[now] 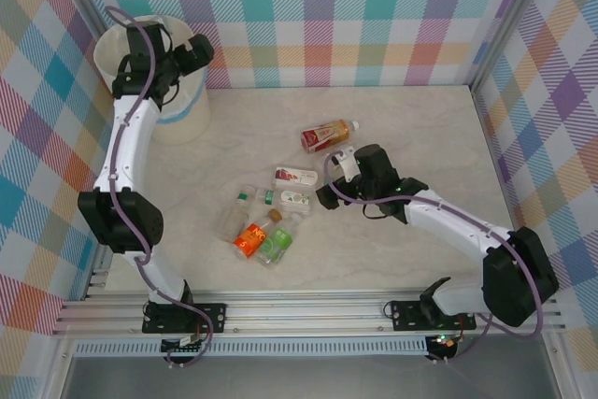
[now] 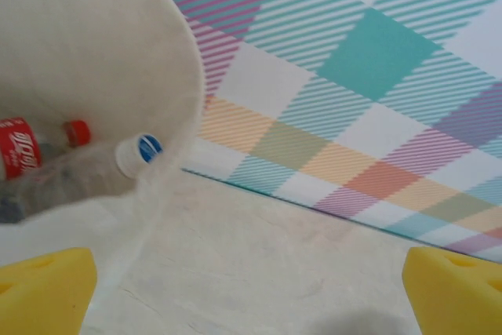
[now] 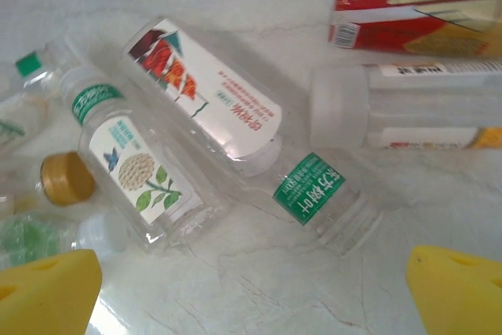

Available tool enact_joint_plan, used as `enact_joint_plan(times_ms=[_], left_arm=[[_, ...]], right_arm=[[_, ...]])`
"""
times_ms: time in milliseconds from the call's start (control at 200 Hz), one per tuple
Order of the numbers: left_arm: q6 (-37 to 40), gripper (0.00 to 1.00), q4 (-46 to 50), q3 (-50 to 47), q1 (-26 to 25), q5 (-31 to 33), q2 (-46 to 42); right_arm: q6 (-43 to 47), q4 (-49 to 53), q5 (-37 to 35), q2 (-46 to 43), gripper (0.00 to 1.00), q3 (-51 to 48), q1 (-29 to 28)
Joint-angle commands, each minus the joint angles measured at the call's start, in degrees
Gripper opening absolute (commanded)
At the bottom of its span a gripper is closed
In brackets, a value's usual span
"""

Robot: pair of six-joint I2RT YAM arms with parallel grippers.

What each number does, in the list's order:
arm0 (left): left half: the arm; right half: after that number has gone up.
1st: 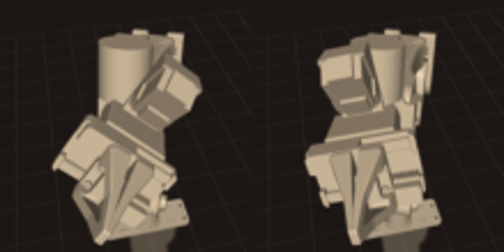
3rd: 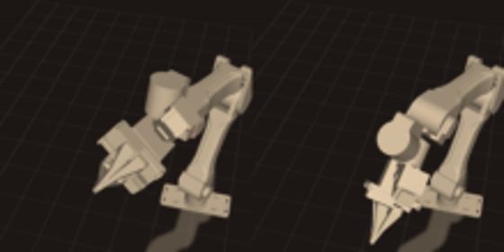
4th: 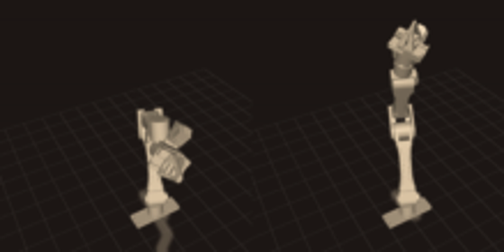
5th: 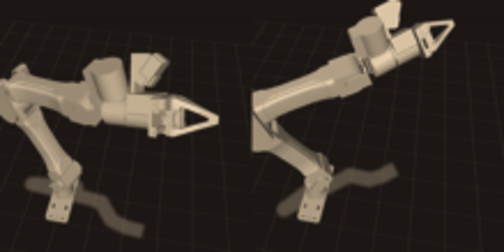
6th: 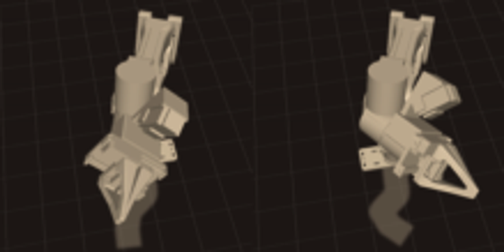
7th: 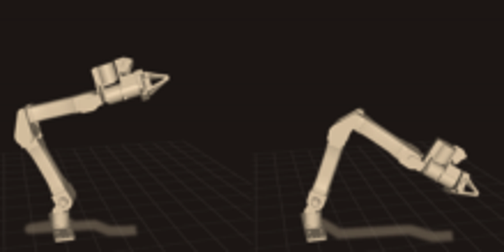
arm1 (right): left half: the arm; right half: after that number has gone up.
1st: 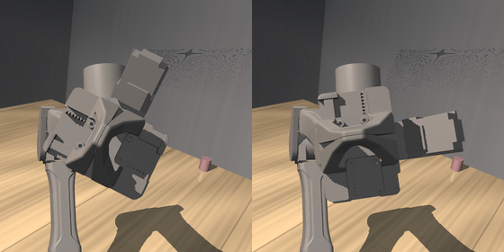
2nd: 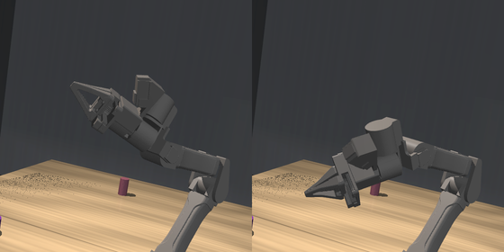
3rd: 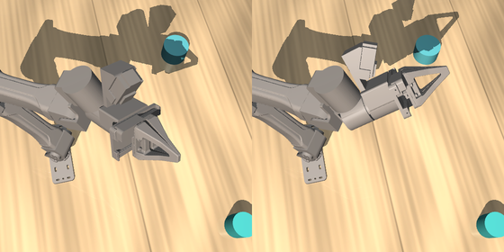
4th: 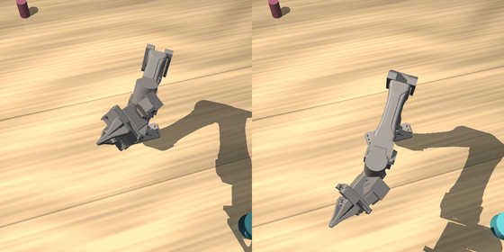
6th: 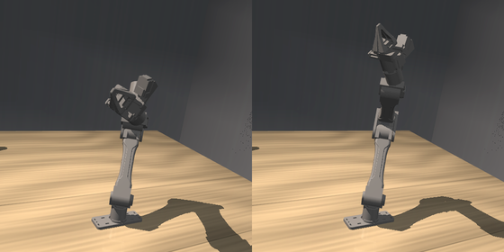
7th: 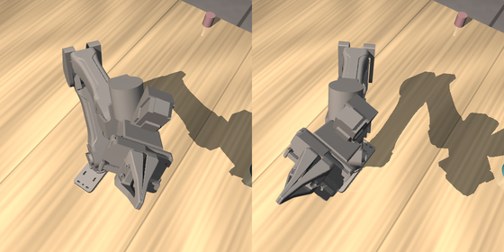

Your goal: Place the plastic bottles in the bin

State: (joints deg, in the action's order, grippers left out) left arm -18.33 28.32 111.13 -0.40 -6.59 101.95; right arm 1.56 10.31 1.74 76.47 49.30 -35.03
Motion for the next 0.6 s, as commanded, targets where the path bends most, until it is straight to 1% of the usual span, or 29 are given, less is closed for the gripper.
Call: enact_joint_plan(times_ms=[0,55,120,225,365,475,595], left_arm=[[-4.0,1.00,-8.1,-6.6,-1.6,-0.4,-5.1],[-5.4,1.00,-11.0,-11.4,-2.4,-1.1,-7.4],[-6.3,1.00,-14.6,-17.0,-3.6,-1.8,-10.3],[-7.0,1.00,-15.7,-24.1,-5.3,-3.2,-14.5],[-10.3,1.00,-18.5,-34.8,-5.9,-5.3,-20.7],[-12.4,1.00,-21.4,-43.4,-5.9,-5.3,-25.7],[-13.3,1.00,-20.8,-50.0,-5.9,-6.2,-29.6]], right_arm=[[13.0,5.6,7.0,2.8,1.00,4.1,1.8],[16.2,7.5,9.4,4.2,1.00,5.4,2.8],[19.8,8.8,10.1,5.7,1.00,6.6,3.1],[25.5,10.5,10.9,8.4,1.00,8.2,4.2],[35.5,13.7,12.3,12.5,1.00,9.7,5.0],[41.1,15.6,11.2,15.5,1.00,11.6,5.2],[44.5,16.9,8.3,19.9,1.00,14.5,5.4]])
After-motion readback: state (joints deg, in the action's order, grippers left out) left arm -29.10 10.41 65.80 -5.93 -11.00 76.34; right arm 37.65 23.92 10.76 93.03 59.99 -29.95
